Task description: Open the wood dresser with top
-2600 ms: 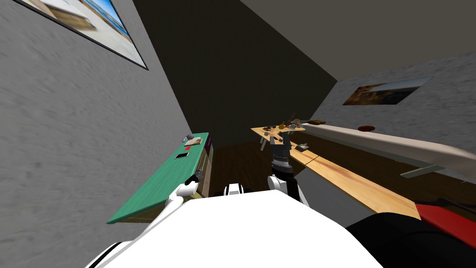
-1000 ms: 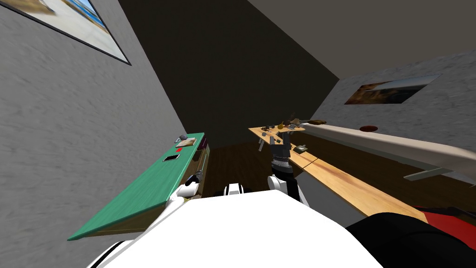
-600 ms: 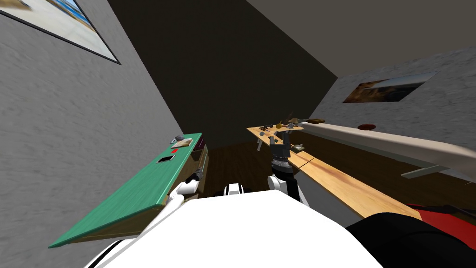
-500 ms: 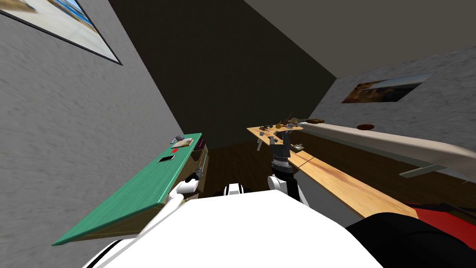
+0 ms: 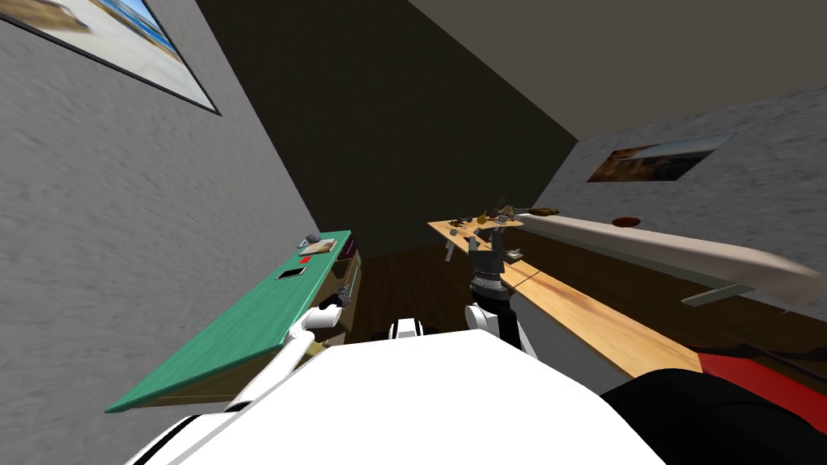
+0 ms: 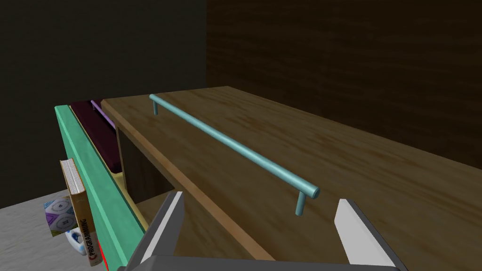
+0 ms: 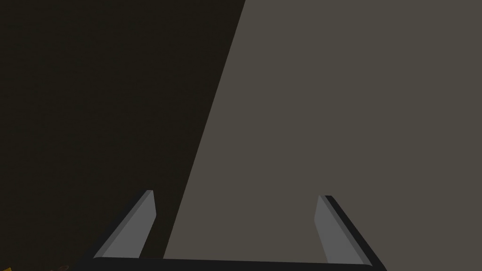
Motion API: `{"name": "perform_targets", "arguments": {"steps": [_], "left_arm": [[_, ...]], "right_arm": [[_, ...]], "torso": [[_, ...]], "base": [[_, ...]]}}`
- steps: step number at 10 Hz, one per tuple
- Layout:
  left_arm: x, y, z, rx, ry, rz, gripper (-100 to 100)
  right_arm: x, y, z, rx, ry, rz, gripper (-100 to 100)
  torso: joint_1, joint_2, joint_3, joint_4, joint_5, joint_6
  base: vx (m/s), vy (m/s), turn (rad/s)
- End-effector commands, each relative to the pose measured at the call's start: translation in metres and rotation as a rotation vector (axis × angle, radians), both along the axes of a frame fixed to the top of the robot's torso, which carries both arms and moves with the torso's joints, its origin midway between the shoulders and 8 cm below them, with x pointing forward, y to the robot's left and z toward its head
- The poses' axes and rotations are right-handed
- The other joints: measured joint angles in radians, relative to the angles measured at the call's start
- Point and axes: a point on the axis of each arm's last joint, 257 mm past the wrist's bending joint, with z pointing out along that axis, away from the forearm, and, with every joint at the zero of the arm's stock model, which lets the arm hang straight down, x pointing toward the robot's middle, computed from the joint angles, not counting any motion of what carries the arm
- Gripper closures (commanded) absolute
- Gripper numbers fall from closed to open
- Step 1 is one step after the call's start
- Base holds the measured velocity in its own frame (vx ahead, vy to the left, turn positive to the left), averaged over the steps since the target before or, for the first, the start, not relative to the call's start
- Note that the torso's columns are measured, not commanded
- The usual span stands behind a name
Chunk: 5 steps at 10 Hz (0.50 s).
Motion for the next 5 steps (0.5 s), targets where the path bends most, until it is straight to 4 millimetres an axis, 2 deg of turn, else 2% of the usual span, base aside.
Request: {"name": "perform_targets", "arguments": {"steps": [1,2,5], "left_arm": [[0.0024,0.0005,0.0064,-0.001,0.0,0.001,-100],[0.0021,0.0005,0.0066,-0.002,0.003,0.002,0],[0.0021,0.0005,0.0065,-0.002,0.002,0.002,0]], "right_arm": [[0.0,0.0,0.0,0.0,0.0,0.0,0],[0.0,0.0,0.0,0.0,0.0,0.0,0],[0.0,0.0,0.0,0.0,0.0,0.0,0]], "torso": [[0.001,0.0,0.0,0.0,0.0,0.0],[0.002,-0.001,-0.001,0.0,0.001,0.0],[0.001,-0.001,0.0,0.0,0.0,0.0]], "base": [[-0.019,-0.009,-0.005],[0.0,0.0,0.0],[0.0,0.0,0.0]]}}
